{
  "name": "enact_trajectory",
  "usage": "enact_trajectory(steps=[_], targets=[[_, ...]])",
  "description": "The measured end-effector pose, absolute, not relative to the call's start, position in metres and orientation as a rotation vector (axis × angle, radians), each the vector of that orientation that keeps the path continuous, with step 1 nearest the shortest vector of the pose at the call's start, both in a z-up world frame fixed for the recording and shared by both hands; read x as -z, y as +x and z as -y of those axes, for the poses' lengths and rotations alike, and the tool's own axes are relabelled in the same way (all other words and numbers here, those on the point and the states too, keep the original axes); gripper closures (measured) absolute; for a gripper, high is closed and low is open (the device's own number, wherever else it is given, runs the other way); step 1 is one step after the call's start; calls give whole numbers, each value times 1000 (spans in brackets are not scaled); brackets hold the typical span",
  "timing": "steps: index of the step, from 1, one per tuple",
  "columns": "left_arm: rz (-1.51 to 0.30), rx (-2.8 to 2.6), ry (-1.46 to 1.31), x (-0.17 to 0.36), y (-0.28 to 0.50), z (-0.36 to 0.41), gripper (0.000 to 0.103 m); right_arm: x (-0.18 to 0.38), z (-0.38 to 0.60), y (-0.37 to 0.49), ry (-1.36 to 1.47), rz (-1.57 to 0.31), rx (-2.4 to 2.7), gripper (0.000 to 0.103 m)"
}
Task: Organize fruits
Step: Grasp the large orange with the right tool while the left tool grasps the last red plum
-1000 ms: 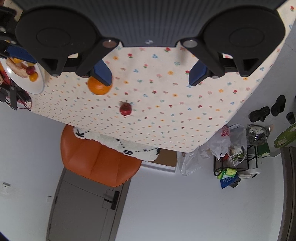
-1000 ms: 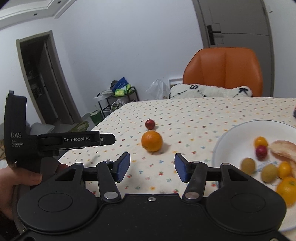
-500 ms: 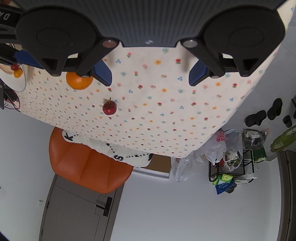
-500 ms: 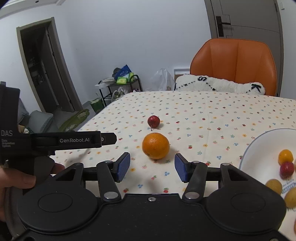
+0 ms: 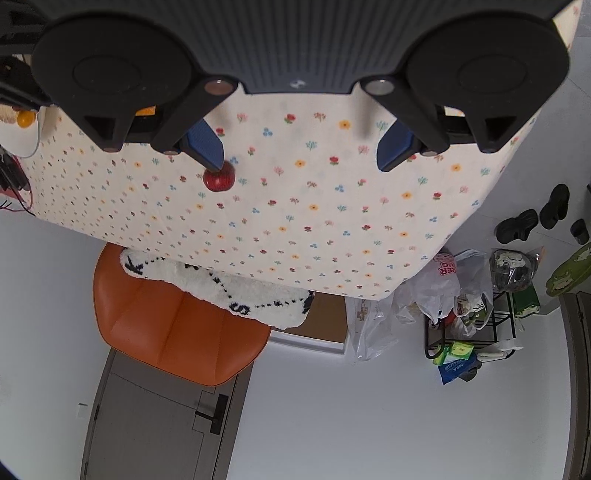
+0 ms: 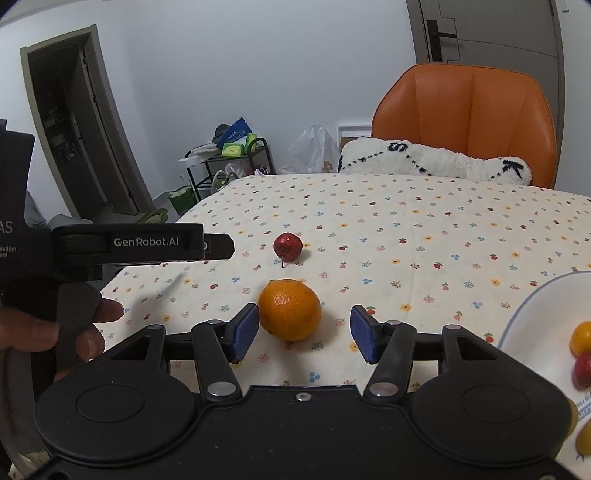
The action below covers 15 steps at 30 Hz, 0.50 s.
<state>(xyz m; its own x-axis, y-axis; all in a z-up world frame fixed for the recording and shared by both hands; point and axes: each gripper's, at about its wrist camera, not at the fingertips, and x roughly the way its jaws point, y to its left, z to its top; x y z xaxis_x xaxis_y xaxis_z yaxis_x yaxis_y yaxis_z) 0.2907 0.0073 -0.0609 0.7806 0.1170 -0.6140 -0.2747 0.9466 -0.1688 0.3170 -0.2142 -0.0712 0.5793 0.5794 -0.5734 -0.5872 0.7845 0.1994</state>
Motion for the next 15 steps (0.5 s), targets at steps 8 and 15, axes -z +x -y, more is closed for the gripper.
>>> enact_trajectory(steps=[8,15], targets=[[-659,-193,-274,69,299,-17,14,77,199,324,-14,-685,-720,54],[-664,-174,-274,73,303,-20,14,77,196,328,-8,-680,-728,67]])
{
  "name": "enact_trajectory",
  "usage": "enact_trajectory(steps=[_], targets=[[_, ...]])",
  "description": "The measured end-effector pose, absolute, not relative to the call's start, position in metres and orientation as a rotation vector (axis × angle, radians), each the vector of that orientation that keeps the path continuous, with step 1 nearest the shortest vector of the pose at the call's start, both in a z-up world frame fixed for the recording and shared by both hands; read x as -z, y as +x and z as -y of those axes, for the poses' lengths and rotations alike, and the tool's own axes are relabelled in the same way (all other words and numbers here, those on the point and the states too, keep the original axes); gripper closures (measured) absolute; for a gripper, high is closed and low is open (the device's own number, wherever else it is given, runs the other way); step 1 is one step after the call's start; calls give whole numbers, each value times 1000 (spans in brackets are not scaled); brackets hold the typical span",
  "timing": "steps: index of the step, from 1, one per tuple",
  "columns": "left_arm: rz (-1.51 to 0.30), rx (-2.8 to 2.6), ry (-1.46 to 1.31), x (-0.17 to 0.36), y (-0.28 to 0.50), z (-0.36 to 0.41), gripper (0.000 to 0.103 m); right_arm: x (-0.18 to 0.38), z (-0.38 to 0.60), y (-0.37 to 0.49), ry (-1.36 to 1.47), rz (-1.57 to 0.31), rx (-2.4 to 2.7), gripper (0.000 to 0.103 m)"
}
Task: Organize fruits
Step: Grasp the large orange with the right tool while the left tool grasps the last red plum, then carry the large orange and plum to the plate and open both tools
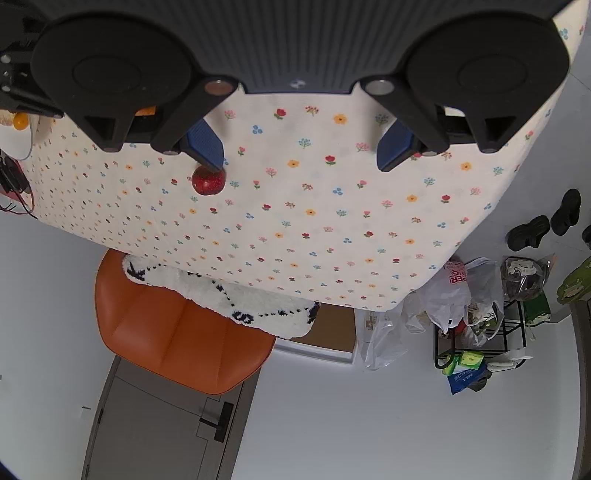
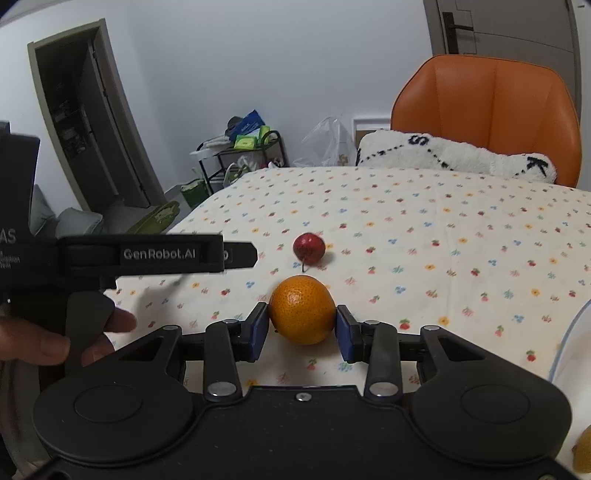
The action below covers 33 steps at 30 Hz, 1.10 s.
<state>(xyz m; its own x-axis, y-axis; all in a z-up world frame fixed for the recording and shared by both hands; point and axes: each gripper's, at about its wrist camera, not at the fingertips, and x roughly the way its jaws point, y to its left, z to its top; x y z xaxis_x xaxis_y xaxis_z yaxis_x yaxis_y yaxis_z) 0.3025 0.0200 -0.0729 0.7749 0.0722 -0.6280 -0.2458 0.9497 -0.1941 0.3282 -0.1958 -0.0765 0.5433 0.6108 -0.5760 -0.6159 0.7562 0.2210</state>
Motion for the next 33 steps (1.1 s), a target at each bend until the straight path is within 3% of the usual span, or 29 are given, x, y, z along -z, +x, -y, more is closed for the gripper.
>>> enact_trajectory(steps=[20,23,25,26,27,28,33], targets=[[-651,-100,-186,87,346,23,19,62,241,339,74,-606,-614,67],[-639,-105,-158,88,349,29,35,61,243,340,75,-599,-606,67],[-631,-118,-136,88,350,32,54,59,245,338,78,-592,-608,67],[-628,-123,-134,88,349,33,59,58,245,338,78,-589,-610,67],[-628,-123,-137,88,349,32,75,58,245,336,77,-586,-610,67],[-630,-126,-144,87,348,32,81,57,245,336,76,-585,-611,67],[-639,-117,-181,82,339,28,81,56,248,332,91,-588,-617,66]])
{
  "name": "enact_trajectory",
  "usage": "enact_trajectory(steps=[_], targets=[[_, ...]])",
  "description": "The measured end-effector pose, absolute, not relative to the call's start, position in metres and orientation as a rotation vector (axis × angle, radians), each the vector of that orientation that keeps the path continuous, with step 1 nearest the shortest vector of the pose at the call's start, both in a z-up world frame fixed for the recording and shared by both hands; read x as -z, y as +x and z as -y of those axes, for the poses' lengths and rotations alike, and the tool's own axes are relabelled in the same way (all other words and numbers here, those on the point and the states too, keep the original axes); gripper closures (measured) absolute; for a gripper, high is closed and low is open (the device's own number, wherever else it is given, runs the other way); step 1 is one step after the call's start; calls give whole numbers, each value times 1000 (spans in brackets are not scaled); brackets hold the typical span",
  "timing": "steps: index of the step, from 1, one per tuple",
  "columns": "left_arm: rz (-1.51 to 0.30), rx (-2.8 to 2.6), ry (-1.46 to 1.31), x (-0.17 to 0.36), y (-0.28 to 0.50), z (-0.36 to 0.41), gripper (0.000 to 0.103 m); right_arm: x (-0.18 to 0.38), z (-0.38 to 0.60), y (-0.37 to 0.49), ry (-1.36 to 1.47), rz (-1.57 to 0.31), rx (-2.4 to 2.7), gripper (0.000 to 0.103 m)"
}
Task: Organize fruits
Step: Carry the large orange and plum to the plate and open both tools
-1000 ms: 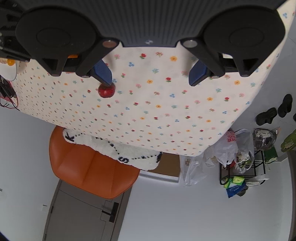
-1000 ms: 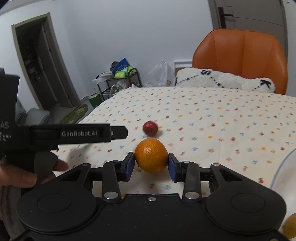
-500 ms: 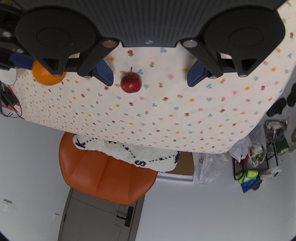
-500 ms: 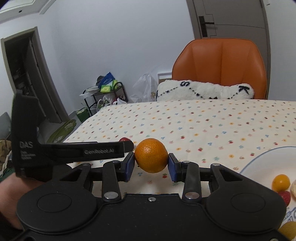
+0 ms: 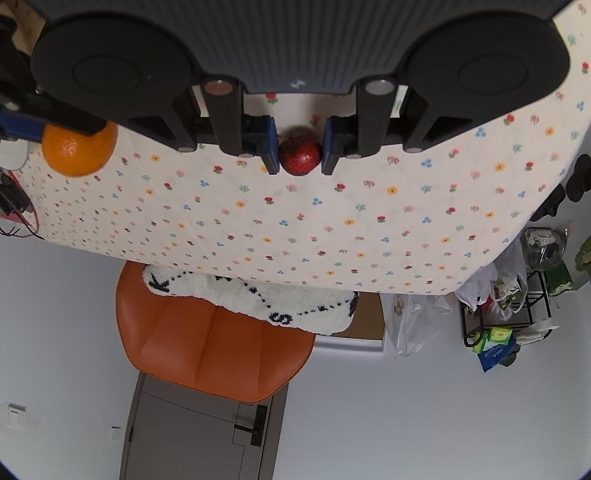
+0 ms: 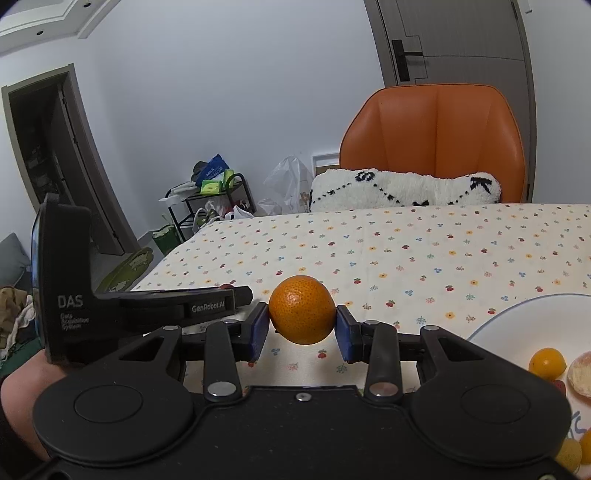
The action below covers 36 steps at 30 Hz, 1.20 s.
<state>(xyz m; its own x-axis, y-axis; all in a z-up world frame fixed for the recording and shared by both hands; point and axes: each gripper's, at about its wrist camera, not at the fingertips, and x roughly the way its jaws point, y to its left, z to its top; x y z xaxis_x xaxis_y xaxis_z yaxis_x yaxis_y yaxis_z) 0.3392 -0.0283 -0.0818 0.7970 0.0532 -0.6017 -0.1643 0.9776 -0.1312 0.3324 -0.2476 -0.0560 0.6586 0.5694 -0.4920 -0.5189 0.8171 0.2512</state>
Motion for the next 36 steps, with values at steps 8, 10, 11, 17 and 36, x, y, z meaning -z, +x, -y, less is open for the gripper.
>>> enact_trajectory(steps=[8,10,11,17,36], targets=[[-614,-113,-188,67,314,30,81,41,253,326,119,-561,-629,66],[-606,-115,-193,62,307,30,81,37,255,322,120,-553,-635,67],[-601,-115,-193,60,304,31,81,36,256,320,120,-551,-636,67],[-570,-113,-208,47,285,32,81,31,267,305,116,-538,-630,67],[-503,-58,-237,21,237,66,81,21,311,270,126,-485,-573,67]])
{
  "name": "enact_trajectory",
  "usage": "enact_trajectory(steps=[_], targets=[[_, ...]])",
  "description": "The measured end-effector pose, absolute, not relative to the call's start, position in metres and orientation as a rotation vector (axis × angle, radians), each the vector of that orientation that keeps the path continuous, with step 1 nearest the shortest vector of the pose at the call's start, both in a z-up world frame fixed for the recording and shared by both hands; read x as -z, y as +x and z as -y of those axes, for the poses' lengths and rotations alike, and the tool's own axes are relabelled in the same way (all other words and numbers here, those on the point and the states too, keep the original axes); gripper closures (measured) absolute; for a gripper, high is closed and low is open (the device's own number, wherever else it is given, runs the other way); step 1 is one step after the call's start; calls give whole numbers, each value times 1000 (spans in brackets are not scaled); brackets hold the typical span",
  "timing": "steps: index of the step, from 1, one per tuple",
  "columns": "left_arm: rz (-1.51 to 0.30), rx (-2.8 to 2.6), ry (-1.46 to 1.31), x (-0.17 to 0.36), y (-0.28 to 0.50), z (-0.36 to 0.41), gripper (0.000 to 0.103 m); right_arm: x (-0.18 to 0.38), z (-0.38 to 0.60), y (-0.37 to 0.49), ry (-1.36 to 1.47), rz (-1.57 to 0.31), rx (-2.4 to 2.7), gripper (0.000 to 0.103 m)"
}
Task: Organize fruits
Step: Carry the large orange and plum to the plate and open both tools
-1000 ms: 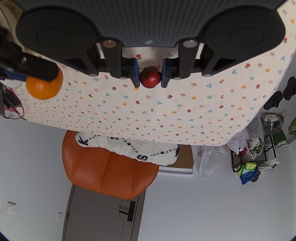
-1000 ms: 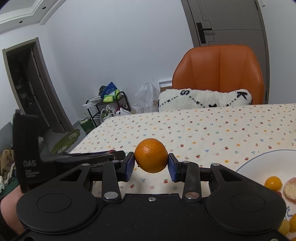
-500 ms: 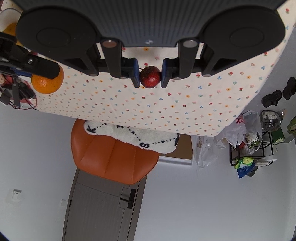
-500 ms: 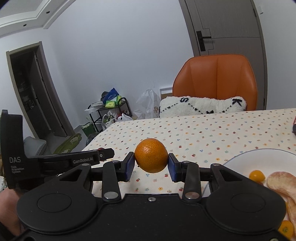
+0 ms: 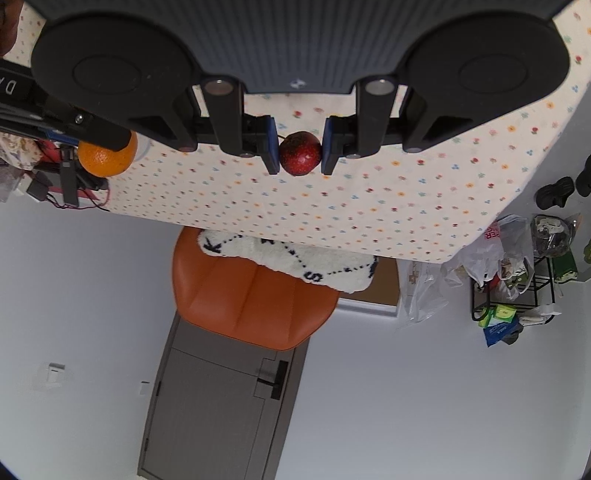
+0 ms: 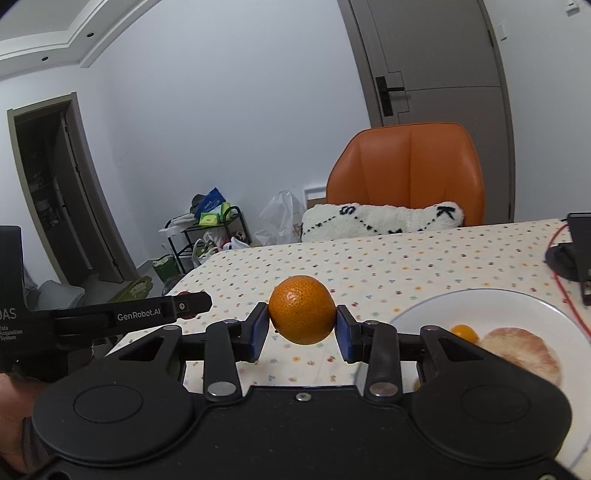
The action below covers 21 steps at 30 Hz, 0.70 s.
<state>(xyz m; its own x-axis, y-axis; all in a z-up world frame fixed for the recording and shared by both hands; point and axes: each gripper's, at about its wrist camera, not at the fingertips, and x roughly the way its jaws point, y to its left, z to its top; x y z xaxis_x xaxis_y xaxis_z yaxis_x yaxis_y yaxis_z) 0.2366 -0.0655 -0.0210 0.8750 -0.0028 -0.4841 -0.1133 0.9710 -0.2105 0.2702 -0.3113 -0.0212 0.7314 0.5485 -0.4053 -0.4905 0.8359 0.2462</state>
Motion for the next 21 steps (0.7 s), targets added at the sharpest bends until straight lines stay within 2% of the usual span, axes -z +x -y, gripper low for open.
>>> enact_trajectory(steps=[21], targets=[[-488,83,-225,14,219,139,81,19,393,241,168,-443,-431,67]])
